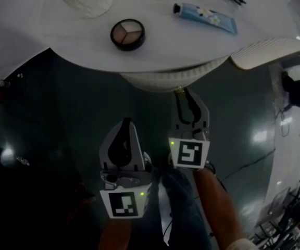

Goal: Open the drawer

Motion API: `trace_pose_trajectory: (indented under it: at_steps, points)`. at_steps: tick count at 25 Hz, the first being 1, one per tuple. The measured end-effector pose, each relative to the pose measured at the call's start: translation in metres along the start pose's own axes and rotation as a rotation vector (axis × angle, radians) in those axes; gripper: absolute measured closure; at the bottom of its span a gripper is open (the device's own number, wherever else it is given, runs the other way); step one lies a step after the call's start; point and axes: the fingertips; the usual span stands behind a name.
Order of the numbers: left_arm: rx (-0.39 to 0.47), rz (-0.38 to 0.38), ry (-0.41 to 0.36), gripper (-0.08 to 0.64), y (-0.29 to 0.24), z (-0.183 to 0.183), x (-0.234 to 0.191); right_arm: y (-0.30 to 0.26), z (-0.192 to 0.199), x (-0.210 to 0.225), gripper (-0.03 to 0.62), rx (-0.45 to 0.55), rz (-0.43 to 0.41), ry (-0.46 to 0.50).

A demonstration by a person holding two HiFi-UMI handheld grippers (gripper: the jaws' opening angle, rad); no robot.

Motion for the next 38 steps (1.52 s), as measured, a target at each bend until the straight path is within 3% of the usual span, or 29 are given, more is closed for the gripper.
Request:
trace_pose_trajectory:
  at_steps: [9, 14, 28, 34, 38]
  points:
    - [-0.005, 0.017, -0.008, 0.558, 0.027, -0.011, 0.011, 0.061, 0.018, -0.001, 0.488, -0.022, -0.010, -0.004]
    - [0.001, 0.008, -0.014, 0.558, 0.045, -0.028, 0.012, 0.089, 0.031, 0.000, 0.488, -0.083, -0.006, 0.012]
    - [0.034, 0.012, -0.004, 0.558, 0.041, -0.082, 0.018, 0.130, 0.049, -0.001, 0.488, -0.190, -0.006, 0.023]
    - [0.038, 0.027, -0.008, 0.558, 0.042, -0.103, 0.021, 0.138, 0.044, -0.003, 0.483, -0.216, -0.039, -0.022]
    - [0.040, 0.025, 0.000, 0.558, 0.040, -0.122, 0.017, 0.153, 0.020, -0.010, 0.466, -0.239, -0.085, -0.044]
Point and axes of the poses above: the fingertips, and each gripper's own axes: y backward along the fingers, x to its right, z out of its underside, and after that the axes turned 13 degrees about -y, right-handed
